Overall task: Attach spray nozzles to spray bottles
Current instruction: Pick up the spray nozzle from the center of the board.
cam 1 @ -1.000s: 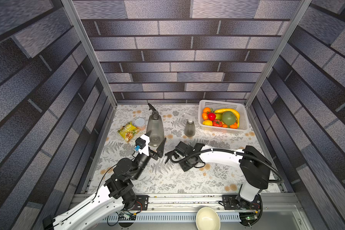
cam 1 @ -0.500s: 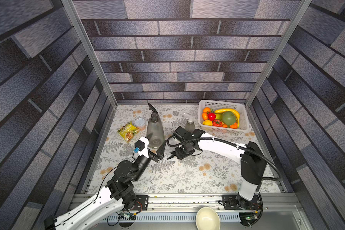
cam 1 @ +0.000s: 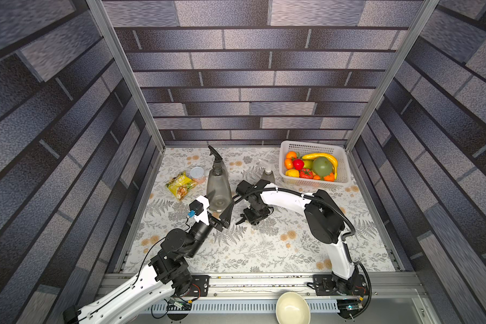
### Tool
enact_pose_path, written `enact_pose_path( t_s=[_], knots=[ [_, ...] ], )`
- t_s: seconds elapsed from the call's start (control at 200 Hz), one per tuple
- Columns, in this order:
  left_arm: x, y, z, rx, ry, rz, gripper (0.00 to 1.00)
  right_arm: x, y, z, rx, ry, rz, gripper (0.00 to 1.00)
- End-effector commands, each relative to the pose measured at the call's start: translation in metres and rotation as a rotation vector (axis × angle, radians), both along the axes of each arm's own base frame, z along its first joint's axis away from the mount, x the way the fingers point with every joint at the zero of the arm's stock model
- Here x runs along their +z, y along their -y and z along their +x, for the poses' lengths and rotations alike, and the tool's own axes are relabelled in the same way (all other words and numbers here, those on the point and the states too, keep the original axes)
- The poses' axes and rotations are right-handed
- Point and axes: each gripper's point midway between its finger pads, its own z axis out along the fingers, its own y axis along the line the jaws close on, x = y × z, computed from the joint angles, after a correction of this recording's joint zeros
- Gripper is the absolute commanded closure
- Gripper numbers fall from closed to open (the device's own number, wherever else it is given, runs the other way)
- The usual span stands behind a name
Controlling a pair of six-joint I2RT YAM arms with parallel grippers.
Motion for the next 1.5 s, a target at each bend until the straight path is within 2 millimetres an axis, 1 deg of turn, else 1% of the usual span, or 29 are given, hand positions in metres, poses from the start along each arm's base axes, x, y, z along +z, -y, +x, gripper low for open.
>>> enact_pose_path(
  t_s=[0.0, 0.105, 0.145, 0.276, 0.371, 0.466, 0.476, 0.486, 0.491, 0.566, 0.666, 0.782, 0.897, 0.982, 1.077, 1.142, 1.262, 1.498],
  knots=[
    [0.002, 0.002, -0.004, -0.026, 0.012, -0.023, 0.19, -0.006, 0.003, 0.005, -0.013, -0.012, -0.033, 0.59],
    [0.001, 0.003, -0.004, -0.027, 0.011, -0.019, 0.19, -0.015, 0.002, 0.007, -0.019, -0.018, -0.039, 0.60],
    [0.001, 0.003, -0.004, -0.029, 0.011, -0.017, 0.19, -0.016, 0.002, 0.008, -0.024, -0.012, -0.040, 0.62],
    [0.003, 0.002, -0.005, -0.027, 0.016, -0.015, 0.19, -0.015, 0.001, 0.012, -0.026, 0.008, -0.023, 0.68],
    [0.004, 0.002, -0.005, -0.026, 0.016, -0.011, 0.19, -0.003, -0.003, 0.015, -0.031, 0.043, 0.023, 0.71],
    [0.005, 0.003, -0.005, -0.026, 0.019, -0.011, 0.19, 0.024, -0.010, 0.016, -0.039, 0.094, 0.123, 0.71],
    [0.005, 0.002, -0.005, -0.026, 0.021, -0.011, 0.19, 0.024, -0.011, 0.016, -0.040, 0.094, 0.129, 0.71],
    [0.006, 0.002, -0.005, -0.026, 0.022, -0.014, 0.19, 0.036, -0.012, 0.017, -0.042, 0.114, 0.156, 0.71],
    [0.006, 0.002, -0.005, -0.026, 0.022, -0.014, 0.19, 0.038, -0.012, 0.017, -0.044, 0.119, 0.162, 0.71],
    [0.008, 0.003, -0.006, -0.030, 0.037, -0.016, 0.19, 0.068, -0.010, 0.018, -0.050, 0.183, 0.230, 0.71],
    [0.007, 0.010, -0.006, -0.061, 0.051, -0.024, 0.18, 0.117, -0.005, 0.017, -0.057, 0.294, 0.354, 0.71],
    [-0.002, 0.025, -0.003, -0.096, 0.049, -0.002, 0.18, 0.180, 0.009, 0.016, -0.057, 0.464, 0.486, 0.71],
    [-0.009, 0.040, -0.001, -0.137, 0.070, 0.013, 0.18, 0.252, 0.023, 0.015, -0.038, 0.653, 0.625, 0.71],
    [-0.014, 0.053, -0.001, -0.171, 0.084, 0.037, 0.18, 0.301, 0.035, 0.015, -0.024, 0.800, 0.705, 0.71],
    [-0.020, 0.067, -0.001, -0.208, 0.092, 0.054, 0.18, 0.350, 0.049, 0.015, -0.025, 0.958, 0.774, 0.71],
    [-0.027, 0.077, -0.003, -0.237, 0.088, 0.081, 0.18, 0.380, 0.053, 0.012, -0.018, 1.048, 0.842, 0.71],
    [-0.038, 0.089, -0.010, -0.270, 0.076, 0.121, 0.18, 0.424, 0.059, 0.007, -0.008, 1.164, 0.940, 0.71],
    [-0.053, 0.096, -0.015, -0.274, 0.046, 0.148, 0.18, 0.480, 0.054, -0.013, 0.071, 1.259, 1.134, 0.71]
  ],
)
